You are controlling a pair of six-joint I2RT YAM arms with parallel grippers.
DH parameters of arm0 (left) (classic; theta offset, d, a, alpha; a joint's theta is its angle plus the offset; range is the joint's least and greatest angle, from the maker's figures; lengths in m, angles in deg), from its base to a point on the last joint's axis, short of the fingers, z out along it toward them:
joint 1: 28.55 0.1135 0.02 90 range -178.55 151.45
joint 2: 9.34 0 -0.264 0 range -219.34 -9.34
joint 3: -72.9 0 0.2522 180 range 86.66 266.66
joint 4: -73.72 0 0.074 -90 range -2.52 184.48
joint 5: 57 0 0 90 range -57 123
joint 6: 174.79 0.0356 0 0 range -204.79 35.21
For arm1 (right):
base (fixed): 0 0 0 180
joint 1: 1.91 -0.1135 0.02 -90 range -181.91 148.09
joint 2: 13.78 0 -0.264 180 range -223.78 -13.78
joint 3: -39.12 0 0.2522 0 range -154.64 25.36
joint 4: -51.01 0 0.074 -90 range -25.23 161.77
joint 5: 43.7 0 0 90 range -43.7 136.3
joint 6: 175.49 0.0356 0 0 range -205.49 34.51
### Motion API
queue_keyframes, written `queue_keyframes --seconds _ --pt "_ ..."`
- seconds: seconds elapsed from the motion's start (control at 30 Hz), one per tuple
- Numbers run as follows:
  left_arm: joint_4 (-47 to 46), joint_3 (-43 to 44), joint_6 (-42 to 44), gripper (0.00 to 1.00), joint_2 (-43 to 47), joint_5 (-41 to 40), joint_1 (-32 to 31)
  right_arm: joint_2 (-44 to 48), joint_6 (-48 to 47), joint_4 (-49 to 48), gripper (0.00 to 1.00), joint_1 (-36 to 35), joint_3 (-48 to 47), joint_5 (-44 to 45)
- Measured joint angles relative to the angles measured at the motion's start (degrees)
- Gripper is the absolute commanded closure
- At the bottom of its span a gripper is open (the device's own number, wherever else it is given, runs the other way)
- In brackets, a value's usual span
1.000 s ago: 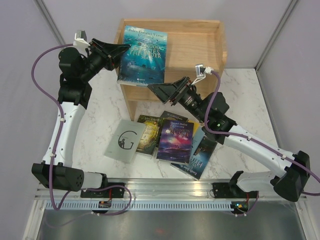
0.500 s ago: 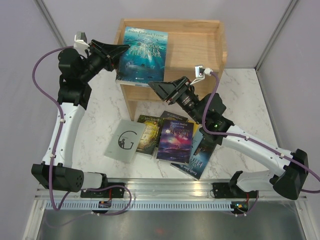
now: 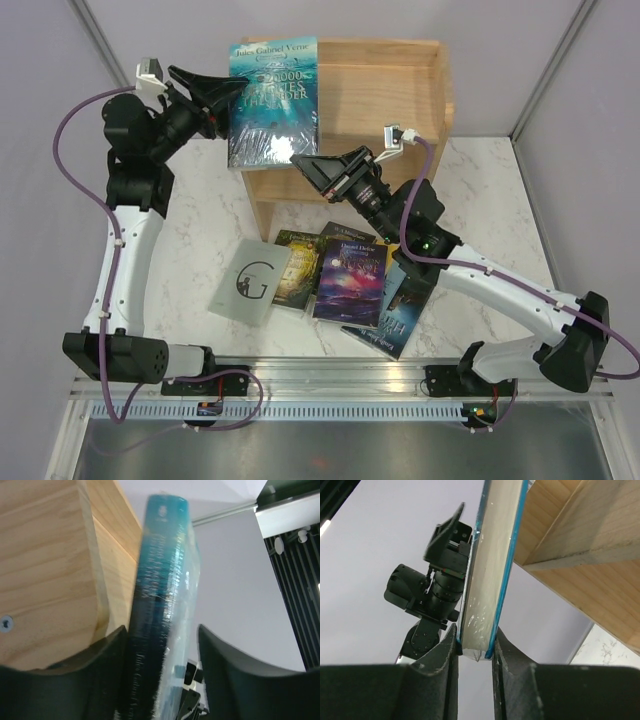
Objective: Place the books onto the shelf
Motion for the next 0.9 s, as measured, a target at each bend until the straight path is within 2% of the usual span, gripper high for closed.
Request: queue_keyframes --seconds 0.17,0.2,0.37,0.53,0.67,0.9 --pt "1.36 2.49 1.09 0.03 -0.13 4.94 1.16 0.11 -0.42 0.46 1.00 -0.83 -0.17 1.22" --pt "1.77 2.78 1.20 0.00 -0.17 6.01 1.44 0.26 -0.42 0.74 1.00 -1.14 -0.17 1.68" --pt "6.69 4.11 2.67 0.00 -0.28 10.27 3.32 2.05 -0.24 3.78 1.00 -2.45 -0.17 5.49" --pt "19.12 10.08 9.11 0.00 -1.38 11.30 6.73 5.49 0.61 8.09 1.00 -3.67 1.11 12.11" --pt "25.90 13.38 15.30 0.00 -1.40 8.44 7.87 6.29 2.01 10.03 1.00 -4.09 1.46 15.19" --pt "34.95 13.68 23.67 0.00 0.04 2.27 8.31 3.67 6.99 13.53 1.00 -4.57 -2.56 18.36"
